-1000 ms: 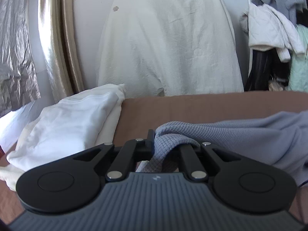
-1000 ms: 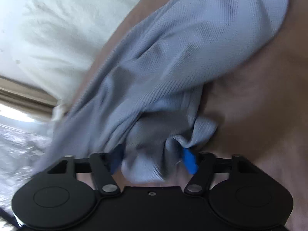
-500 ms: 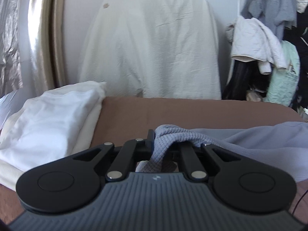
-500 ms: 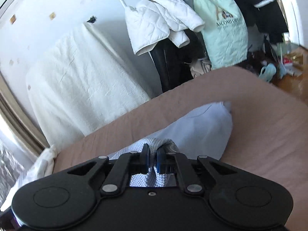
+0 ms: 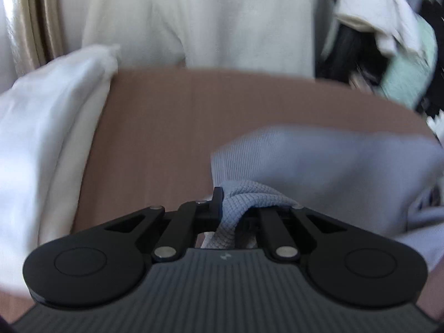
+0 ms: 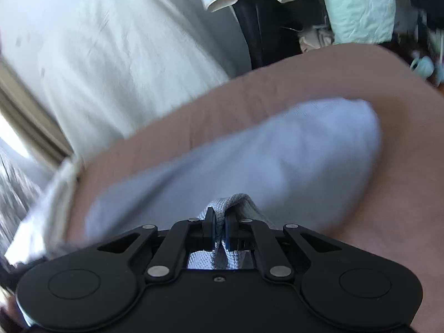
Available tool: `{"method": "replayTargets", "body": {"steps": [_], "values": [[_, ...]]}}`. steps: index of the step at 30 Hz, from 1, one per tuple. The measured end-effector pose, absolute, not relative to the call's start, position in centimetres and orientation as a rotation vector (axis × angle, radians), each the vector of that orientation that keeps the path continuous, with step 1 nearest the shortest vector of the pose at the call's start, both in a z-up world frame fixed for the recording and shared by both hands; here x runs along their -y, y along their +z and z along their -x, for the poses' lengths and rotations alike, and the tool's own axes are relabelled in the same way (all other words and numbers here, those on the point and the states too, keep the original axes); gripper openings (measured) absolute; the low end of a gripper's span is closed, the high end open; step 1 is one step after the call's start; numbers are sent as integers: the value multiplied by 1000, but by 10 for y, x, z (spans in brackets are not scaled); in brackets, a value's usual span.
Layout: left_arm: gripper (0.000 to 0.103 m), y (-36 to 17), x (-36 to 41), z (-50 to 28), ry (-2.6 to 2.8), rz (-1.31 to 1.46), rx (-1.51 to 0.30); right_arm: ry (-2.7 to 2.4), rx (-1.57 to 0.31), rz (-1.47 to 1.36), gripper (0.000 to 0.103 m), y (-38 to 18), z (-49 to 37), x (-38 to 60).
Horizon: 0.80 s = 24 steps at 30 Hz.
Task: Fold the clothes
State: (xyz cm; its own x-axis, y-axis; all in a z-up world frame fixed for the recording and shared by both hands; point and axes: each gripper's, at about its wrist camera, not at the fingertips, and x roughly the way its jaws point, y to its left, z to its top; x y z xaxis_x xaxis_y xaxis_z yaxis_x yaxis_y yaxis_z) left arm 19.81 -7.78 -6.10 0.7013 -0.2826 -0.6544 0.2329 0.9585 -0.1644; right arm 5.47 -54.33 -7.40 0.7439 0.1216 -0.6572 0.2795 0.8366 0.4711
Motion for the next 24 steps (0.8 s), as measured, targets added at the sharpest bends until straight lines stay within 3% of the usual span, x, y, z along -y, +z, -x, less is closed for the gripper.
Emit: {"method": "replayTargets", "body": {"steps": [4, 9, 12, 15, 17, 24], "values": [[5, 33, 48, -247, -252, 511, -569, -151, -546, -403, 7, 12, -116, 556], [4, 131, 53, -209, -278, 438, -254, -206, -174, -187, 7, 147, -95, 530], [4, 145, 44, -161, -338, 417, -129, -178, 4, -156, 7, 181, -52, 507], [5, 117, 43, -130, -403, 343, -245, -136, 23, -383, 7, 158, -16, 524], [5, 71, 49, -117, -409, 240, -392, -180, -10, -492, 7, 119, 5, 532], [5, -96, 64, -84, -373, 37, -750, -377, -376, -584, 7, -63, 19, 530]]}}
